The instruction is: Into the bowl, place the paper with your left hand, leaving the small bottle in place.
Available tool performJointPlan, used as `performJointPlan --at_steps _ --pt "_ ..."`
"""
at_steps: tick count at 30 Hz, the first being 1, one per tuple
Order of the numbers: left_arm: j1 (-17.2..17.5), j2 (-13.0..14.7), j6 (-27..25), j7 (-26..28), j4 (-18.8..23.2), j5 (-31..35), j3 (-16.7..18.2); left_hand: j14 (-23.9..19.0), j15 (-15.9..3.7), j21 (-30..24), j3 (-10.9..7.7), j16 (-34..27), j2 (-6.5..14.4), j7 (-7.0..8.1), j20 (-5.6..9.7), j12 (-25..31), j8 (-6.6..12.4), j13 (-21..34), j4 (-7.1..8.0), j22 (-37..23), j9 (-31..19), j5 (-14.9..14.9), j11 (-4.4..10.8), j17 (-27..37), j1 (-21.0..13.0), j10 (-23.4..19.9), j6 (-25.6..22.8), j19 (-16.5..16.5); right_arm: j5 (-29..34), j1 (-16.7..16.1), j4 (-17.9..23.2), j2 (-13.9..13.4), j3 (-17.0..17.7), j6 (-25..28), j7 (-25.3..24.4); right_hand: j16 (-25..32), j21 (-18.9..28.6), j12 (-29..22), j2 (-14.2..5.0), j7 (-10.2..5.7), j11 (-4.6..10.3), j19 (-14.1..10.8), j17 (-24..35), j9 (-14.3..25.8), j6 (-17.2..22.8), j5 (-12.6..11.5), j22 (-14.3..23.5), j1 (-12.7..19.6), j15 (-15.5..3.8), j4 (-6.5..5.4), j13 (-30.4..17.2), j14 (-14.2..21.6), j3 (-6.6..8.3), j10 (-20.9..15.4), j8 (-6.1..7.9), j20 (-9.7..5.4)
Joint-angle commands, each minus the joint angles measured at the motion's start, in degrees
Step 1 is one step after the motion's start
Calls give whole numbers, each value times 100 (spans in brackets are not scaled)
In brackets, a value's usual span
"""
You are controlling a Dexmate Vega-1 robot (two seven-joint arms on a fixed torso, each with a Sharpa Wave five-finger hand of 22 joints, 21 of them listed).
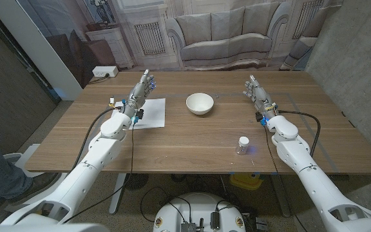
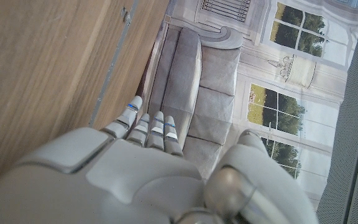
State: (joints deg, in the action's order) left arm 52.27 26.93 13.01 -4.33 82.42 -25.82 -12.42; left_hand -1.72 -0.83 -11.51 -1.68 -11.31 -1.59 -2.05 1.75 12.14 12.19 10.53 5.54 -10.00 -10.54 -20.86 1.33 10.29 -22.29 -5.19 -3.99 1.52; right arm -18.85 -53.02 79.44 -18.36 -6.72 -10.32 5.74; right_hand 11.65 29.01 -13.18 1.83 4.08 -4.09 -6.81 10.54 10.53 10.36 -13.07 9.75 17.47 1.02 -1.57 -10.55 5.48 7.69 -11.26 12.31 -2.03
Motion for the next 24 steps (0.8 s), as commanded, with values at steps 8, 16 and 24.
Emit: performJointPlan --at_steps 8,16,24 --pt "92 376 423 287 218 219 -61 -262 -50 -76 -28 -46 66 36 306 77 66 35 -88 -7 -29 -46 33 6 -201 -255 -248 213 33 50 -41 73 40 -141 -32 8 -34 -44 -61 -4 -15 -81 11 34 102 -5 14 31 -6 -7 -23 103 28 -94 4 -264" --pt "231 681 343 583 508 352 -34 -312 -58 -72 -29 -45 73 39 298 77 66 35 -112 -6 -30 -50 65 7 -255 -294 -284 241 -135 29 -51 128 86 -133 65 10 -52 -50 -79 -6 -22 -109 11 34 130 0 16 35 -3 -5 -24 131 28 -125 4 -262" --pt "376 982 201 989 841 610 -9 -340 -71 -71 -29 -39 81 54 290 78 70 36 -131 -6 -30 -53 83 8 -298 -331 -327 268 -177 41 -82 166 103 -209 133 3 -71 -46 -92 -1 -31 -120 12 35 145 5 18 34 8 -5 -24 131 28 -127 0 -258"
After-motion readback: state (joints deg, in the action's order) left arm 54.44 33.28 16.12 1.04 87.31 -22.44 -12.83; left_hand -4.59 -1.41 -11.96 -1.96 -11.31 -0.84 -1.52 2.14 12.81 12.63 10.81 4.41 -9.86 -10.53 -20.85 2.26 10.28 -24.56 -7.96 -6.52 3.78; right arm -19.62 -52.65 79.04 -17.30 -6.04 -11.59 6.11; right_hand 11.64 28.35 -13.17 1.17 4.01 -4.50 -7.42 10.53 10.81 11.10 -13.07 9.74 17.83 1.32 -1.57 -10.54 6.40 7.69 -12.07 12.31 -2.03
